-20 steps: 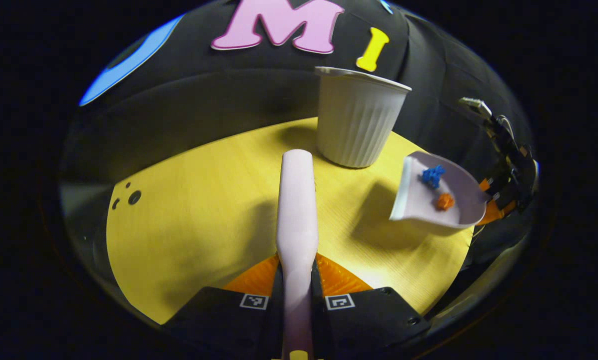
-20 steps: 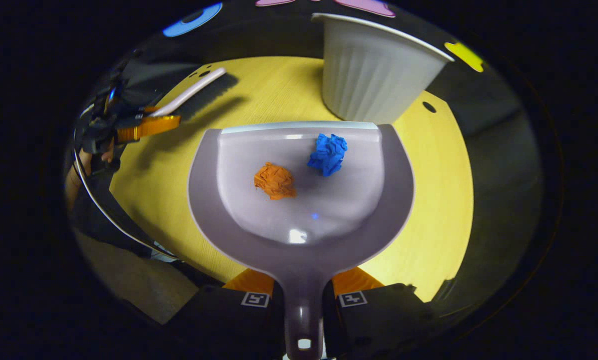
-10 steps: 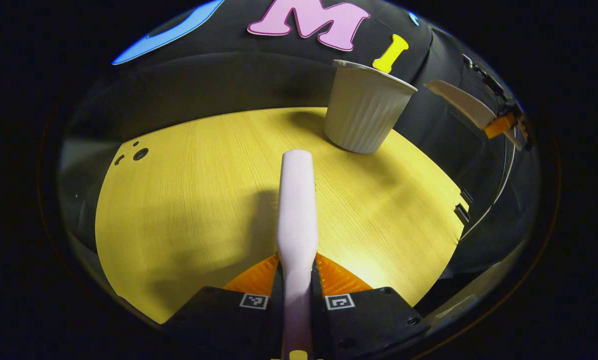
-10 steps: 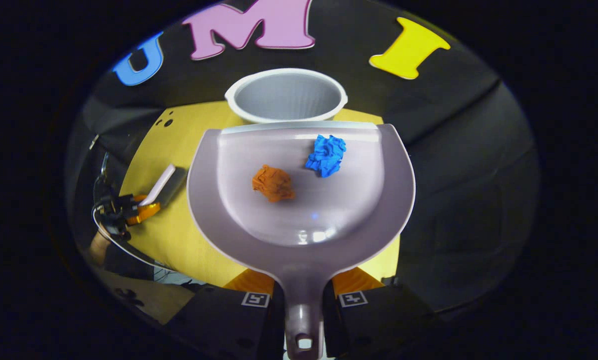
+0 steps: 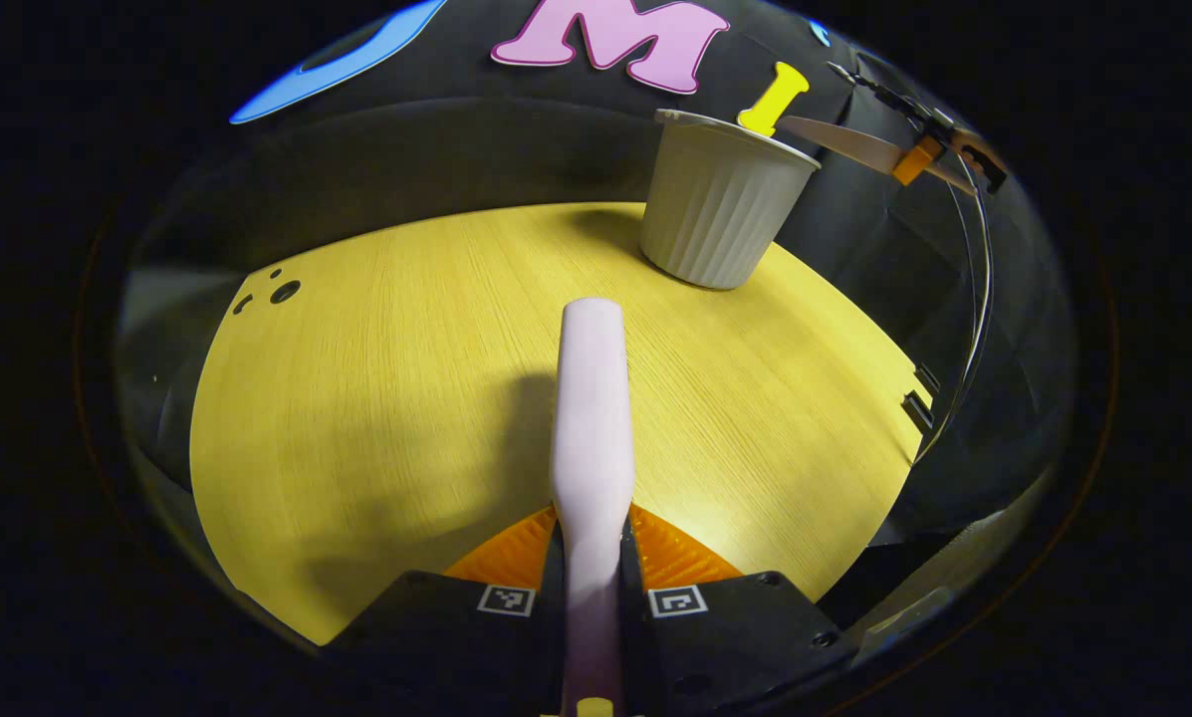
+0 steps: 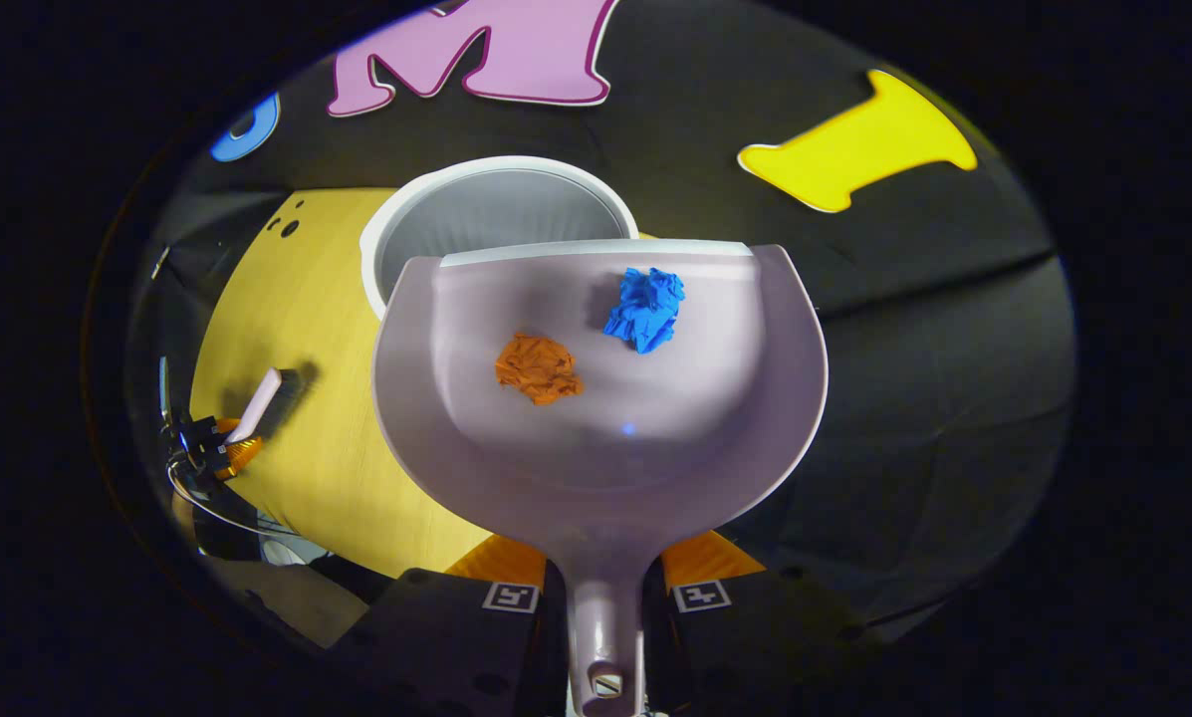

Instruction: Pick up the small broom and dustpan from the desktop, sweep the trash into the dustpan with the broom, and then empty the trash into the garbage bin.

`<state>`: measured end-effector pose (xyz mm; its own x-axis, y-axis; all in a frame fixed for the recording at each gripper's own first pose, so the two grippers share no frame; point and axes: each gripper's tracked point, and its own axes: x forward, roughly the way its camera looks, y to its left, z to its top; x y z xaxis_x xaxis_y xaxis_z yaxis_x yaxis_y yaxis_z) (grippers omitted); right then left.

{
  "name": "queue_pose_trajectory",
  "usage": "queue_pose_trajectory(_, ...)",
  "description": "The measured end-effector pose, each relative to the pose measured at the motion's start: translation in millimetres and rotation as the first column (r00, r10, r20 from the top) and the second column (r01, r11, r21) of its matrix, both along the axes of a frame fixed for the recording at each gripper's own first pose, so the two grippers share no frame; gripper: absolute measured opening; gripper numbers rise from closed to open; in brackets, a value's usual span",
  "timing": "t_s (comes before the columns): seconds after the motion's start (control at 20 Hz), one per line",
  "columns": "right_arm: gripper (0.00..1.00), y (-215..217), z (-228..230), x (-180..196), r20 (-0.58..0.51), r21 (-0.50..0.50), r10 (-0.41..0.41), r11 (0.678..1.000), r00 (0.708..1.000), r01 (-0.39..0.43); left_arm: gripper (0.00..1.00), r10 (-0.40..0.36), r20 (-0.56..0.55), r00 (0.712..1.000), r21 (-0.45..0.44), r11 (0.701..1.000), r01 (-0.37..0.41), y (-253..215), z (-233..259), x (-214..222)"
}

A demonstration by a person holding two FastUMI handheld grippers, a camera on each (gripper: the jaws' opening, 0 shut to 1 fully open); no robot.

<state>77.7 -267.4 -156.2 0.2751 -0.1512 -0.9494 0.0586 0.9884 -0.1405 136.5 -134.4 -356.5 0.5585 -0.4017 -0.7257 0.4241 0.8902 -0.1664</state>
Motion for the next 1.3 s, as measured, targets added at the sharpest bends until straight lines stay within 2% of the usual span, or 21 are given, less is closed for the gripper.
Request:
queue_pose_trajectory(0.1,0.34,-9,-2,14,-0.076,-0.057,0.059,0.996,0.995,-0.064,0.27,0.010,-0.005,1.000,0.000,1.000,-0.010,-1,2,0)
queue_pose_trajectory(0.2,0.34,-18,-5,23,-0.176,-0.097,0.110,0.987,0.978,-0.129,0.27,0.016,-0.009,1.000,-0.004,1.000,-0.016,-2,2,1)
queue_pose_trajectory(0.3,0.34,-18,-5,40,-0.224,-0.106,0.125,0.983,0.966,-0.152,0.27,0.021,-0.016,1.000,-0.002,1.000,-0.021,-2,2,1)
queue_pose_trajectory(0.45,0.34,-24,0,53,-0.330,-0.140,0.159,0.967,0.930,-0.215,0.27,0.024,-0.030,0.999,-0.005,1.000,-0.024,-5,1,0)
queue_pose_trajectory(0.6,0.34,-23,2,65,-0.368,-0.150,0.173,0.959,0.914,-0.242,0.30,0.026,-0.036,0.999,-0.008,1.000,-0.026,-7,1,0)
queue_pose_trajectory(0.7,0.34,-20,-1,69,-0.371,-0.148,0.187,0.955,0.910,-0.257,0.27,0.027,-0.036,0.999,-0.004,1.000,-0.028,-7,2,1)
queue_pose_trajectory(0.85,0.34,-20,-2,69,-0.330,-0.152,0.194,0.955,0.924,-0.255,0.27,0.031,-0.030,0.999,0.004,1.000,-0.031,-5,4,3)
queue_pose_trajectory(1.0,0.34,-14,3,68,-0.210,-0.104,0.185,0.972,0.960,-0.210,0.27,0.047,-0.025,0.999,0.007,0.999,-0.046,-3,6,8)
queue_pose_trajectory(1.1,0.34,-10,16,61,-0.115,-0.072,0.168,0.982,0.979,-0.177,0.31,0.045,-0.020,0.999,0.019,0.999,-0.045,-2,7,11)
queue_pose_trajectory(1.15,0.34,-10,21,57,-0.068,-0.058,0.166,0.984,0.984,-0.170,0.27,0.046,-0.018,0.999,0.022,0.999,-0.045,-1,7,11)
queue_pose_trajectory(1.25,0.34,1,36,46,0.023,-0.017,0.157,0.987,0.987,-0.157,0.31,0.051,-0.022,0.998,0.017,0.999,-0.050,-1,7,12)
queue_pose_trajectory(1.3,0.34,6,41,39,0.058,0.001,0.157,0.988,0.986,-0.157,0.27,0.054,-0.026,0.998,0.017,0.998,-0.054,-1,7,13)
